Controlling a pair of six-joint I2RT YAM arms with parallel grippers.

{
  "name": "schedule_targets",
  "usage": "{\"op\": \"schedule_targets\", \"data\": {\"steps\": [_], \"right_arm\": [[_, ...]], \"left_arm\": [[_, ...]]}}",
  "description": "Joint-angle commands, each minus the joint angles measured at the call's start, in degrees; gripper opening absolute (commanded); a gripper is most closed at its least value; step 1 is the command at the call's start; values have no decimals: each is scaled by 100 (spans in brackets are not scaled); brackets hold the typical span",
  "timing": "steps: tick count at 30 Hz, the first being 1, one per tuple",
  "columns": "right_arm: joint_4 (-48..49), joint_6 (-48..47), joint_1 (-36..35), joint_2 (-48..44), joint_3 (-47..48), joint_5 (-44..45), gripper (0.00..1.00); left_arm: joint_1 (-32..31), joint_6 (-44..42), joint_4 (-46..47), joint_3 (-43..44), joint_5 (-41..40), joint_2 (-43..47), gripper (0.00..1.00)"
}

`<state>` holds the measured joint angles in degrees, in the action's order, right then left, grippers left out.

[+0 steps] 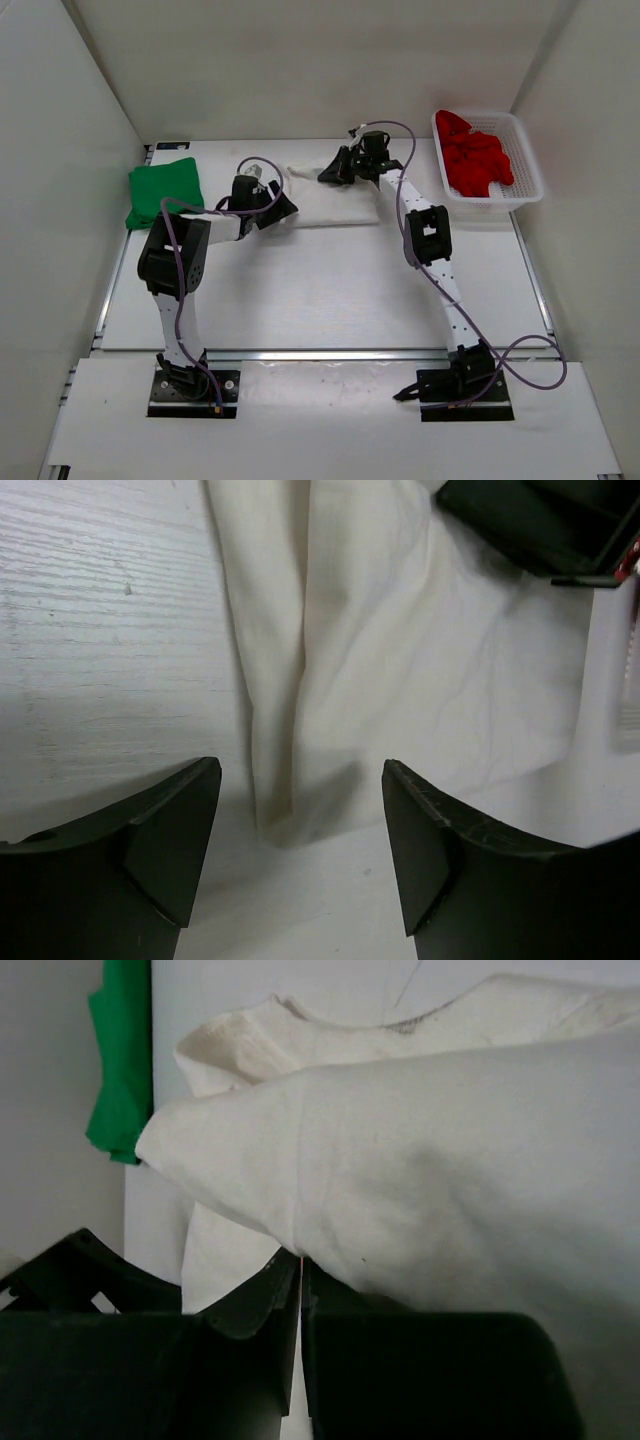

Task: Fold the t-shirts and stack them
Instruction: Fold the long partially folded tshirt into a neat square

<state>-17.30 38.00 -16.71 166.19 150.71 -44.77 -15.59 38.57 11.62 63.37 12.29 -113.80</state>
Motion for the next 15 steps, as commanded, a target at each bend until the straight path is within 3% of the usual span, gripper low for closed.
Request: {"op": "schedule_targets", "data": {"steps": [1,3,5,7,10,15], "right_arm": [[1271,1015,115,115,231,-75,3],[1588,1305,107,107,222,-58,7],[2079,1674,159,107,230,-163,15],[1969,1712,203,159,501,-417,27],[820,923,273,-295,995,-497,36],[-1666,-950,116,-1596,1066,124,41]], "left_arm": [[21,54,-178,-238,229,-2,79],[65,185,32,-308,334,-28,83],[153,222,43,-195,344,-168,84],[171,134,-106,191,292,-361,85],[179,81,-405,893,353,-774,84],[83,-252,-1396,2283,-42,-1679,80]]}}
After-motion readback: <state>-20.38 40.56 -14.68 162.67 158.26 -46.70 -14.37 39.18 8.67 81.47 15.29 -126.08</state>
